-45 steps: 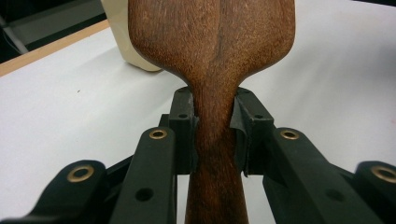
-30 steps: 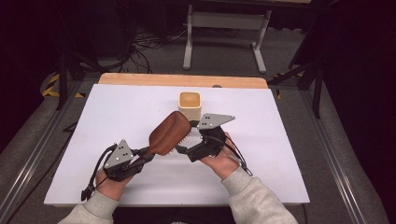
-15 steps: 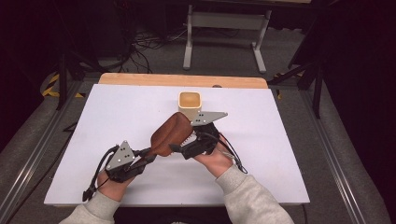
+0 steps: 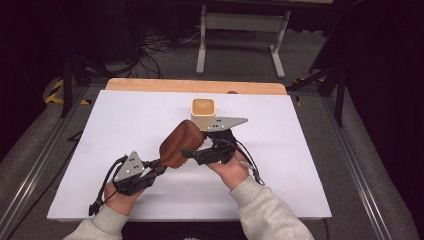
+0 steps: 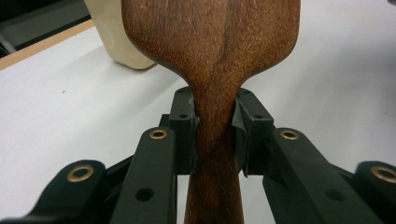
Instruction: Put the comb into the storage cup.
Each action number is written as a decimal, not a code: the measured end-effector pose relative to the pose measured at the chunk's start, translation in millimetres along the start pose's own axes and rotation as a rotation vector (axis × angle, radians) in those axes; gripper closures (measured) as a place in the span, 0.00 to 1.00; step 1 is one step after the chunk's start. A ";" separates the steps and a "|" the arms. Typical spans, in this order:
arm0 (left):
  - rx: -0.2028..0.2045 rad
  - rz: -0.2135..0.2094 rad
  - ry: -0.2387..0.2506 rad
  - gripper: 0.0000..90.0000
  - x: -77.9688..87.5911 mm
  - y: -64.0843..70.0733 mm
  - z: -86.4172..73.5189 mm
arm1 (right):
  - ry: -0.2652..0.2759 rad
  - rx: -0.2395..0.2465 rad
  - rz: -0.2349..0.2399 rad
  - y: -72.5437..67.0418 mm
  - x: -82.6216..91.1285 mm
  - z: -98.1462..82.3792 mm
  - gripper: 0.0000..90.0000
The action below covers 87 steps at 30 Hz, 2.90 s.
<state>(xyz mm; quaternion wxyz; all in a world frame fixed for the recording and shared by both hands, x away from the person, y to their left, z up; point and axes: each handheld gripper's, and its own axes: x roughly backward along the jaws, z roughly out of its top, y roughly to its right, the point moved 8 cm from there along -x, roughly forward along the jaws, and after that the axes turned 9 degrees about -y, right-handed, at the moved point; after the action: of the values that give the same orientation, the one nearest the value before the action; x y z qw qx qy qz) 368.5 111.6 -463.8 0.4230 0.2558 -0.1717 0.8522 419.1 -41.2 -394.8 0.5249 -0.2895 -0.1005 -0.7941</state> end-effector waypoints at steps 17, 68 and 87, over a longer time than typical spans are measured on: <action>-0.025 0.019 -0.027 0.79 -1.6 1.0 -1.0 | 0.014 0.092 0.086 -22.7 11.0 10.6 0.58; 0.111 -0.023 0.136 0.04 20.4 -46.2 -14.3 | 0.096 0.239 0.008 -30.7 60.4 72.5 0.68; 0.125 0.052 0.133 0.03 30.7 -66.7 -29.1 | 0.127 0.216 -0.111 2.2 85.0 101.1 0.68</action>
<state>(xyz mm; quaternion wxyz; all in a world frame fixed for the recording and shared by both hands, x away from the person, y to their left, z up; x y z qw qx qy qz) 398.2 184.8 -464.4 0.3943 0.2200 -0.0963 0.8871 433.0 -61.2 -265.0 0.5138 -0.1746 -0.1678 -0.8231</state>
